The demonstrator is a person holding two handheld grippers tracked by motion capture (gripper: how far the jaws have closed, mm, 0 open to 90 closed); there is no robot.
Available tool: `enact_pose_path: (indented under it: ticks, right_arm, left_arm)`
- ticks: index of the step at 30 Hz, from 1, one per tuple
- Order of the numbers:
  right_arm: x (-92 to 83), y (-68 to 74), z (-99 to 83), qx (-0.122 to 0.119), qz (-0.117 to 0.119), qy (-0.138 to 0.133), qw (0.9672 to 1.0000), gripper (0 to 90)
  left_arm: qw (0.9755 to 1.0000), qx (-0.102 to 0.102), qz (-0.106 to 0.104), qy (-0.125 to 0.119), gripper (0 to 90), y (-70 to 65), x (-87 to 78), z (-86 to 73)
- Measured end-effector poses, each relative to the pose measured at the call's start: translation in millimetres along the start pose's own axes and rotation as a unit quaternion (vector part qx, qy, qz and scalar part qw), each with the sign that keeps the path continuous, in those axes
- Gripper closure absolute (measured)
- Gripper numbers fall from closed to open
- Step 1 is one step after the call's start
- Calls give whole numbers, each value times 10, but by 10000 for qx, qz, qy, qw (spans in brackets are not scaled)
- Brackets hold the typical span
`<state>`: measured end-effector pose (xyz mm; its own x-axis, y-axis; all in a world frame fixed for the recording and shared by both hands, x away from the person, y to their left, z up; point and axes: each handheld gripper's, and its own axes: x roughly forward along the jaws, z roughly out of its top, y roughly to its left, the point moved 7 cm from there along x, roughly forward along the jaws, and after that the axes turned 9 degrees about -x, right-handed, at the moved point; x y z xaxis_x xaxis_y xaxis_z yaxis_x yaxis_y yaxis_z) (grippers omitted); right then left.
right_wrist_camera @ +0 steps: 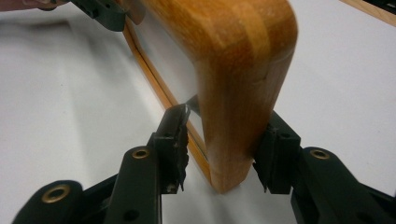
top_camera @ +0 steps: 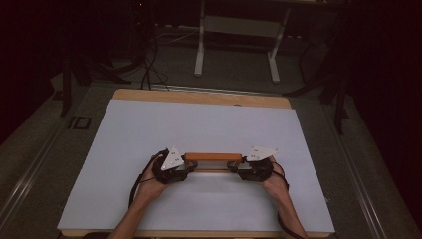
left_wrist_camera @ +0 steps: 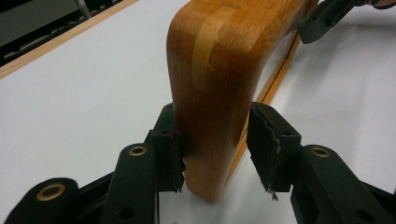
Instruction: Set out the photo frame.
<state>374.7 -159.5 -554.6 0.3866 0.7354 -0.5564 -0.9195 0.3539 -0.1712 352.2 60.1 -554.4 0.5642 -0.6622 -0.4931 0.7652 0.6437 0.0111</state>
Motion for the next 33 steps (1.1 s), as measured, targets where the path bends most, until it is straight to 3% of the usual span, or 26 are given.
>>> enact_pose_path:
  ticks: [17, 33]
  right_arm:
    - [-30, 20, 48, 11, -27, -25, 10000, 582]
    - [-49, 39, 91, 179, 34, -73, 9998, 589]
  left_arm:
    - [9999, -135, -75, -70, 569, 7, -43, 44]
    - [9985, -496, -222, -96, 555, 33, -73, 74]
